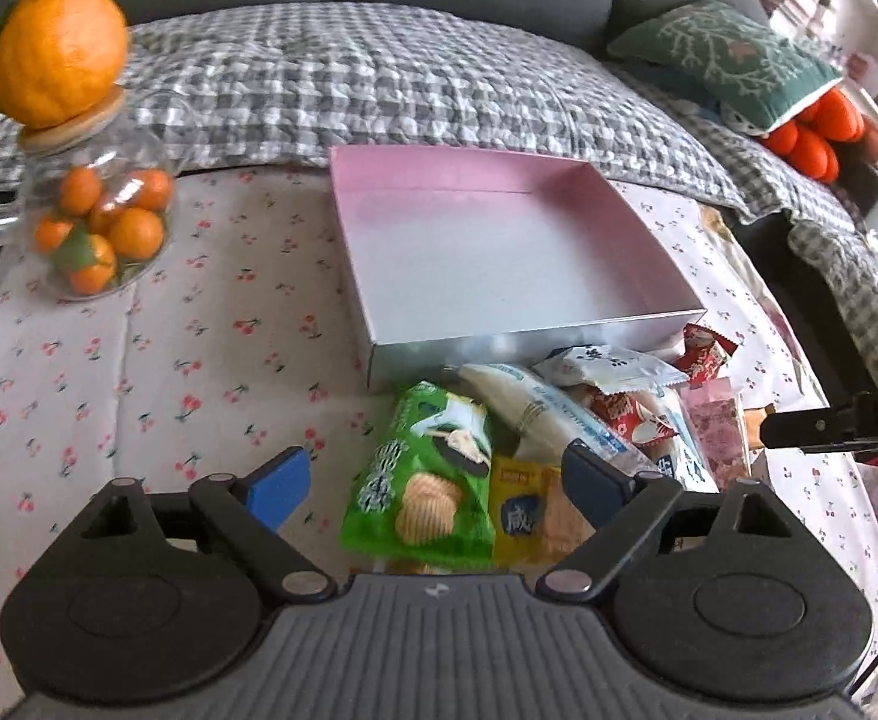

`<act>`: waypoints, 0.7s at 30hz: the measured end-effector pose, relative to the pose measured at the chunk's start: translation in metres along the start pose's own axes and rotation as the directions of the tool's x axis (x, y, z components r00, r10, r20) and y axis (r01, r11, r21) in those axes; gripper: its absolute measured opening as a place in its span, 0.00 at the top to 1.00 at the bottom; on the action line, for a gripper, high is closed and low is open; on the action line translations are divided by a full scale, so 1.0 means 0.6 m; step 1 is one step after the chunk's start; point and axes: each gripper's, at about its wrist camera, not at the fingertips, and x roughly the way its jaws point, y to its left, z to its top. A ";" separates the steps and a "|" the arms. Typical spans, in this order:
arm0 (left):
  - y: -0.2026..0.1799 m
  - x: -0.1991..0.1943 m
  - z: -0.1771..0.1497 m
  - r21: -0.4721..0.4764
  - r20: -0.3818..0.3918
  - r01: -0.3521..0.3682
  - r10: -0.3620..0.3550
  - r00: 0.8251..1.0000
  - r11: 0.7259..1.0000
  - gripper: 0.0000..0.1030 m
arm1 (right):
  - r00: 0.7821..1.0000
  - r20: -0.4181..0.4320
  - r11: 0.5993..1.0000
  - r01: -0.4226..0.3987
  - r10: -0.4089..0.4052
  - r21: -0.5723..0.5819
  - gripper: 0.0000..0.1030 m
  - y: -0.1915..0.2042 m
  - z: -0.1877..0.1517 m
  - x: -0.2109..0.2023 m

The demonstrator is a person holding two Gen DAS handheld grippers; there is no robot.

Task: Organize snacks
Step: 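Grasp the green chip bag with the left tool while the right tool grasps the pink wafer pack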

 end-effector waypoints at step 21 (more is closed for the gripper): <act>0.006 0.072 0.002 0.010 -0.151 -0.021 0.023 0.988 1.000 0.50 | 0.991 -0.065 0.978 -0.101 0.114 0.185 0.68 -0.016 0.010 0.066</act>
